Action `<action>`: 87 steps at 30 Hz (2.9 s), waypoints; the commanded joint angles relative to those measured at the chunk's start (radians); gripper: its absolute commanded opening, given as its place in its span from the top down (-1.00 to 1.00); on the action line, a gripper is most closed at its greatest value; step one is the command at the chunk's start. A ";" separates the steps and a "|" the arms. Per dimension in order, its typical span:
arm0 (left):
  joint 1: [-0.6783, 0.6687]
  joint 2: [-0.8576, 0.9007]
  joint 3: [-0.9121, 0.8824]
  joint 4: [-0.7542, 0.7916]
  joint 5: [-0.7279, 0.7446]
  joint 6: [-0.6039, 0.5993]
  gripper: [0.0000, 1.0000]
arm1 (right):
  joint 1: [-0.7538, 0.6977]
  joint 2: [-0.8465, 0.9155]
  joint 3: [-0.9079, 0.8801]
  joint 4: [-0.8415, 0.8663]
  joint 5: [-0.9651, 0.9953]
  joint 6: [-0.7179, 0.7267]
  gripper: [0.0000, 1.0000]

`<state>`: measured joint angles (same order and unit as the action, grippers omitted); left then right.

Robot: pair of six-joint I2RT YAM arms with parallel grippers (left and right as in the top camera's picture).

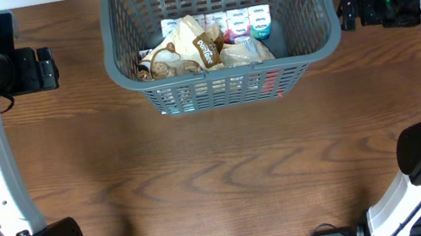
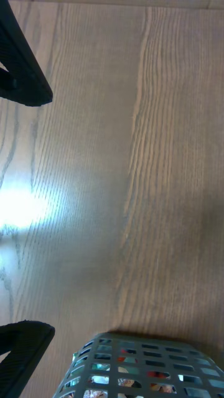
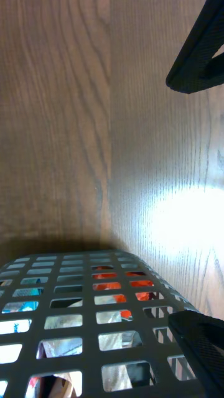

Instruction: Pack container

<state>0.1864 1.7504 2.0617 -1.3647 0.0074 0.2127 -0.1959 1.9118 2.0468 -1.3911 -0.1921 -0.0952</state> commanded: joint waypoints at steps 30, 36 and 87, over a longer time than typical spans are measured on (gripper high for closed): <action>0.005 -0.019 0.014 -0.004 -0.005 -0.005 -0.97 | 0.031 -0.012 0.002 0.014 0.137 0.034 -0.98; 0.005 -0.019 0.014 -0.004 -0.005 -0.005 -0.97 | 0.031 -0.012 0.002 0.014 0.136 0.035 -0.98; 0.005 -0.019 0.014 -0.004 -0.005 -0.005 -0.97 | 0.070 -0.937 -1.206 0.732 0.081 0.075 -0.99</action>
<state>0.1871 1.7504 2.0617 -1.3647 0.0074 0.2127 -0.1341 1.0309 0.9051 -0.6731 -0.1013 -0.0525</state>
